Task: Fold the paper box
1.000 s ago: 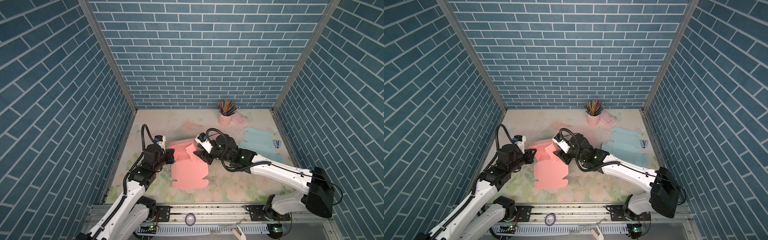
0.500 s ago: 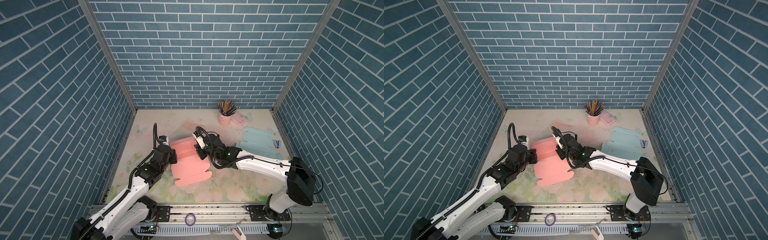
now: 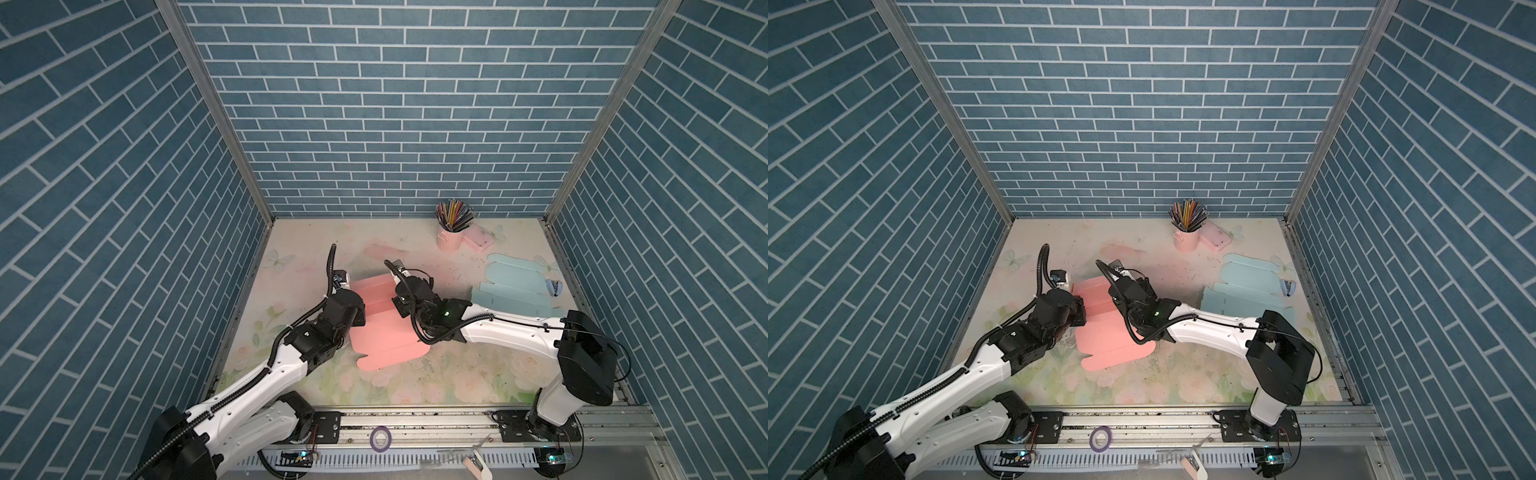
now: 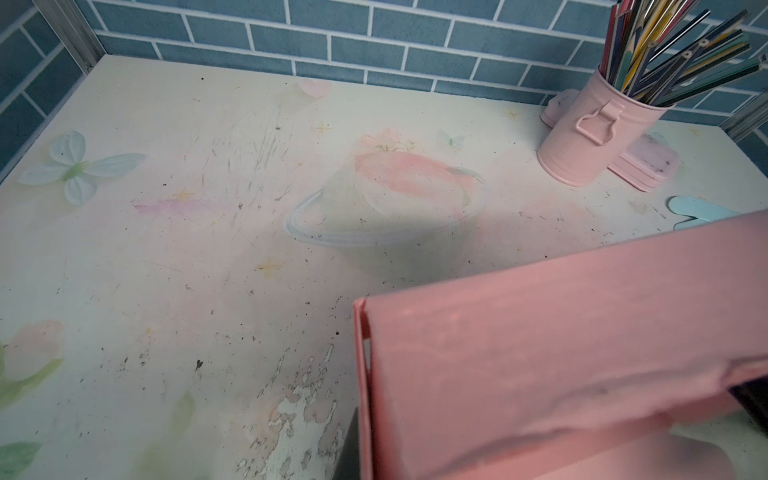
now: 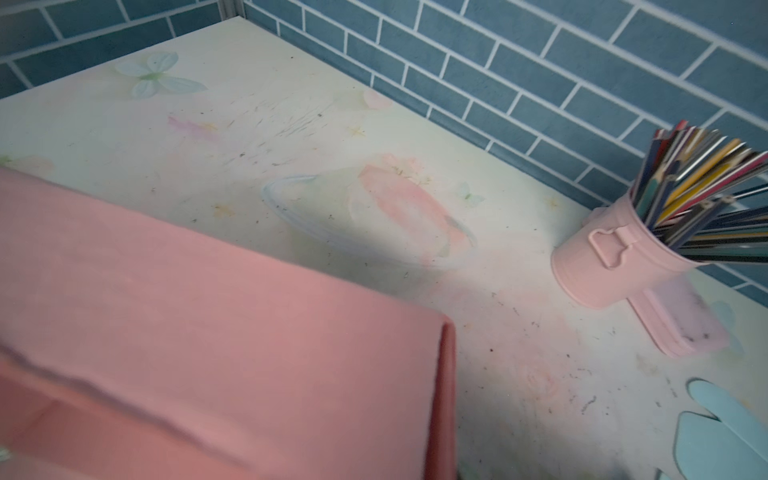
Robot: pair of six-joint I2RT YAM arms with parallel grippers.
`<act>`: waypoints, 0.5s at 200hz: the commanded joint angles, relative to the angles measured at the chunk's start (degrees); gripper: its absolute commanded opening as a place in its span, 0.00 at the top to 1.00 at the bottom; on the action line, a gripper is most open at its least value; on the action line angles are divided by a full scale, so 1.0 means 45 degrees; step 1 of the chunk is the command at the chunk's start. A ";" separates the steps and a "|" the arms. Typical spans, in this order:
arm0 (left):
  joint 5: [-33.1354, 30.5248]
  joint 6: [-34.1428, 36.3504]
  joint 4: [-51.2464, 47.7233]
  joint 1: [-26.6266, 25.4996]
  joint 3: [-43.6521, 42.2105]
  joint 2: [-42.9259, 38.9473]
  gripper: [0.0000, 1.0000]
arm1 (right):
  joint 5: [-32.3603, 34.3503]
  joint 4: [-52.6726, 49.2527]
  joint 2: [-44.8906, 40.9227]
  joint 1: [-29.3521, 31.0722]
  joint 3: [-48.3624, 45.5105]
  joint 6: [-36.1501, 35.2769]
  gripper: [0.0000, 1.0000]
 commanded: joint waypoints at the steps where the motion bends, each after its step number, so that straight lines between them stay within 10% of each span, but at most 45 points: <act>1: 0.0198 -0.0346 0.0735 -0.0551 0.0444 0.0028 1.00 | 0.1401 0.0889 -0.0028 0.0224 -0.0293 -0.0345 0.88; 100: 0.0128 -0.0934 0.1099 -0.1238 0.0376 -0.0207 1.00 | 0.3161 0.1752 0.0869 0.0236 -0.0392 -0.1584 0.87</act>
